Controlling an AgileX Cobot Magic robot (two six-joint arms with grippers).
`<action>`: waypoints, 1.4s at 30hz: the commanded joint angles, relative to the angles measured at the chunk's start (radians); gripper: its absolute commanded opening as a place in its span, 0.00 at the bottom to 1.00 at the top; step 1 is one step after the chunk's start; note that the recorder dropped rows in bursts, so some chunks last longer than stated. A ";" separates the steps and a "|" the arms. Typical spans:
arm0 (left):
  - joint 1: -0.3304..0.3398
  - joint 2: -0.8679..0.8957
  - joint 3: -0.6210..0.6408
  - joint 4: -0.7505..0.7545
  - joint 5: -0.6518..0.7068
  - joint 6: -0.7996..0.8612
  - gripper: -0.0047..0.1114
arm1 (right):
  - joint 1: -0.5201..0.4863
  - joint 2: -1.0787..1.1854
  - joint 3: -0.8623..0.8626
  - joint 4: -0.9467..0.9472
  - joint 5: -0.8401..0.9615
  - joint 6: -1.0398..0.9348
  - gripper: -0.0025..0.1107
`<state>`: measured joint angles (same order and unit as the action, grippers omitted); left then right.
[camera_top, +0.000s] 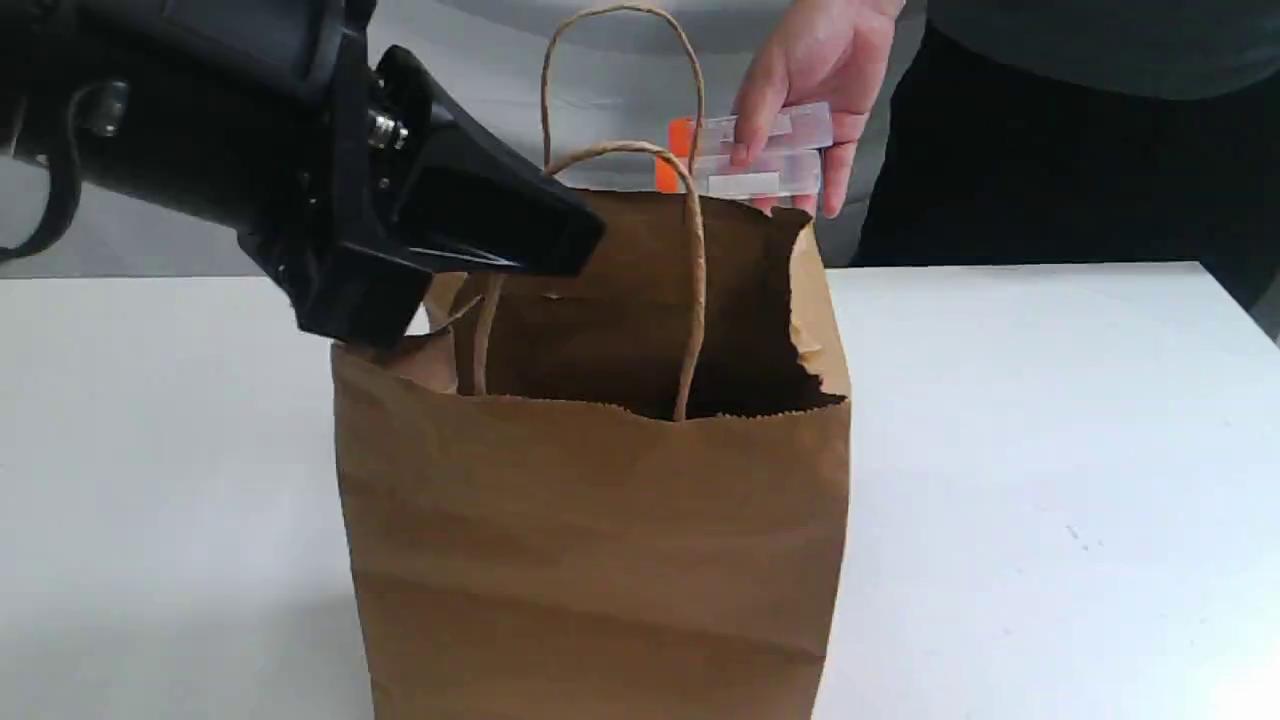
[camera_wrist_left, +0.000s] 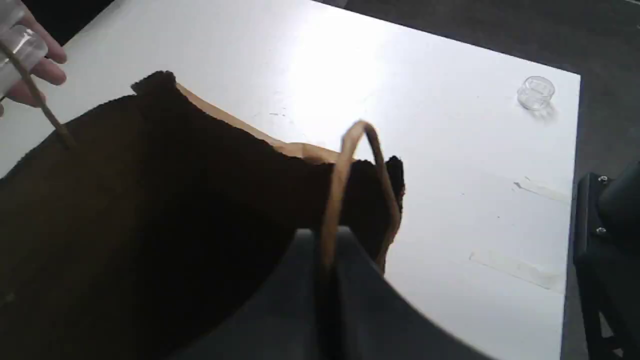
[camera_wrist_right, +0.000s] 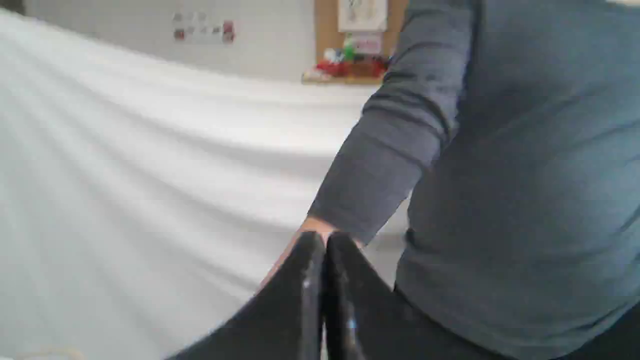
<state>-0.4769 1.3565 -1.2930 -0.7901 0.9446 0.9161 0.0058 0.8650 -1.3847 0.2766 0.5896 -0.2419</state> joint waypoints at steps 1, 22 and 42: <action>-0.005 -0.003 -0.003 -0.015 -0.003 -0.026 0.04 | -0.005 0.172 -0.178 0.122 0.231 -0.139 0.02; -0.005 -0.003 -0.003 -0.011 0.074 -0.043 0.04 | 0.022 0.681 -0.475 0.389 0.631 -0.312 0.02; -0.005 -0.003 -0.003 -0.006 0.075 -0.045 0.04 | 0.366 0.888 -0.473 0.045 0.631 -0.449 0.51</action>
<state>-0.4769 1.3565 -1.2930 -0.7901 1.0187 0.8822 0.3586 1.7495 -1.8537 0.3301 1.2204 -0.6667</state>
